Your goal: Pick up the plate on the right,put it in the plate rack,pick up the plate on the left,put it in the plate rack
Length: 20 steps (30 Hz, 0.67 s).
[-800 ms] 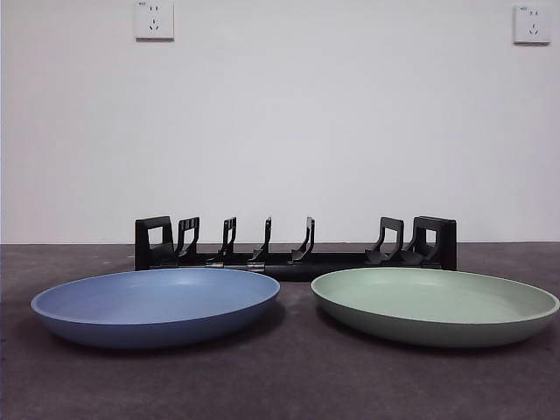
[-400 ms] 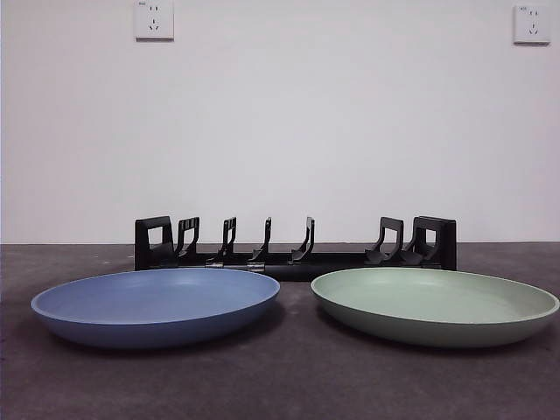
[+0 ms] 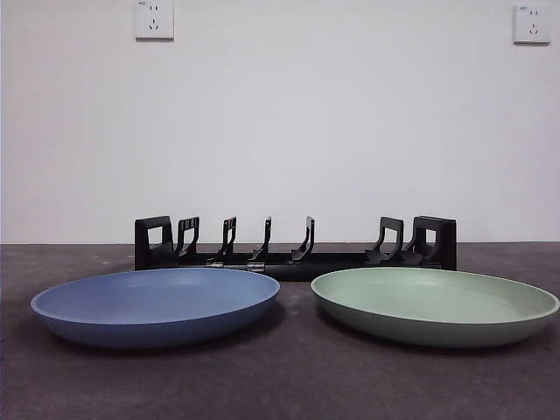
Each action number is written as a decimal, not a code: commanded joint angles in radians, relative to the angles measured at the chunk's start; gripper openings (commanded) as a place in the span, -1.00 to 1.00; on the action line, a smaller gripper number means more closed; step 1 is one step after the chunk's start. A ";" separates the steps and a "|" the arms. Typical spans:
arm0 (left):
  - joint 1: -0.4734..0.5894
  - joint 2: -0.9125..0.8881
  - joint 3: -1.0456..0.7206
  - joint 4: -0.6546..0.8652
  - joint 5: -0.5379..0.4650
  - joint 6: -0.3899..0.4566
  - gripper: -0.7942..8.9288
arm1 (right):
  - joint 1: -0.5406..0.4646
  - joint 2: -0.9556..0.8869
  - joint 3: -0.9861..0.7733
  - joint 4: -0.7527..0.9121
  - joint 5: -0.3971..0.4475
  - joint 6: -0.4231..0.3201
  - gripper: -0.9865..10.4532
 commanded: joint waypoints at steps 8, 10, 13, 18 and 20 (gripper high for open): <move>-0.161 0.079 0.002 0.002 -0.146 0.129 0.39 | 0.001 0.232 0.001 0.006 0.061 0.004 0.16; -0.196 0.099 0.005 0.003 -0.182 0.156 0.39 | 0.002 0.299 0.001 0.018 0.064 0.004 0.16; -0.248 0.122 0.007 0.004 -0.216 0.212 0.39 | 0.002 0.399 0.001 0.038 0.064 0.004 0.16; -0.320 0.133 0.008 0.005 -0.270 0.290 0.39 | 0.014 0.552 0.001 0.064 0.106 0.004 0.16; -0.337 0.133 0.008 0.005 -0.296 0.307 0.39 | 0.016 0.605 0.001 0.076 0.120 0.004 0.16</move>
